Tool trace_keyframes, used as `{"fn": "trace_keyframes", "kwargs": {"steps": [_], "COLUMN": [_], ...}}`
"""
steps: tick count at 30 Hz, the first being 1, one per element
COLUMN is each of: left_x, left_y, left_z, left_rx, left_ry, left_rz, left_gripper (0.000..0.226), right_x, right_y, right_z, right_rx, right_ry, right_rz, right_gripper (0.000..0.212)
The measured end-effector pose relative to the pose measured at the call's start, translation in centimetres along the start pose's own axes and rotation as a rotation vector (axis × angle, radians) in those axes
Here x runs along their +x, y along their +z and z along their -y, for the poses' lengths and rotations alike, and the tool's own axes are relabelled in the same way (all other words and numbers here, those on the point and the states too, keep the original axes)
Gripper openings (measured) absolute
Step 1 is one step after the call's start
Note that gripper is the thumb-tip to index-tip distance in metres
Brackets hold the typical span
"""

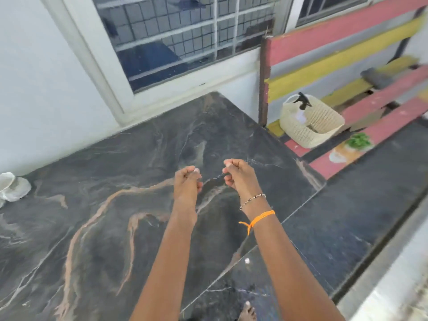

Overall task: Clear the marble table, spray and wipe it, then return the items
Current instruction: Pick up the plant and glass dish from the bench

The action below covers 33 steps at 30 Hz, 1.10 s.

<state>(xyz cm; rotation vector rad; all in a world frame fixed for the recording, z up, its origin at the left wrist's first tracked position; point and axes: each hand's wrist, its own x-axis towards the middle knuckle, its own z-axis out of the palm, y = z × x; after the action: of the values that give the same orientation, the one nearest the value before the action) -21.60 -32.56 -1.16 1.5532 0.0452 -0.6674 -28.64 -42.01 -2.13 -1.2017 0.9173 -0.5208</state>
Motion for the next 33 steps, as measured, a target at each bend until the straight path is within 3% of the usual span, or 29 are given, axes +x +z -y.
{"fn": "trace_keyframes", "kwargs": {"steps": [8, 19, 23, 28, 33], "left_x": [-4.5, -0.5, 0.9, 2.6, 4.5], "left_y": [18.8, 39.1, 46.0, 53.6, 60.0], "left_z": [2.9, 6.1, 5.8, 6.3, 8.8], "left_rx": [0.189, 0.386, 0.408, 0.502, 0.603], "left_ry": [-0.008, -0.064, -0.088, -0.090, -0.184], "left_rz": [0.341, 0.602, 0.659, 0.711, 0.756], "left_gripper": [0.013, 0.009, 0.018, 0.019, 0.007], "right_x": [2.3, 11.4, 15.3, 20.5, 25.8], "right_y": [-18.7, -34.6, -39.7, -46.3, -52.8], "right_z": [2.0, 4.2, 6.0, 6.8, 5.2], "right_rx": [0.127, 0.191, 0.199, 0.284, 0.354], "right_ry": [0.020, 0.065, 0.075, 0.074, 0.141], "right_rz": [-0.264, -0.388, -0.445, -0.509, -0.572], "right_gripper": [0.022, 0.026, 0.018, 0.027, 0.026]}}
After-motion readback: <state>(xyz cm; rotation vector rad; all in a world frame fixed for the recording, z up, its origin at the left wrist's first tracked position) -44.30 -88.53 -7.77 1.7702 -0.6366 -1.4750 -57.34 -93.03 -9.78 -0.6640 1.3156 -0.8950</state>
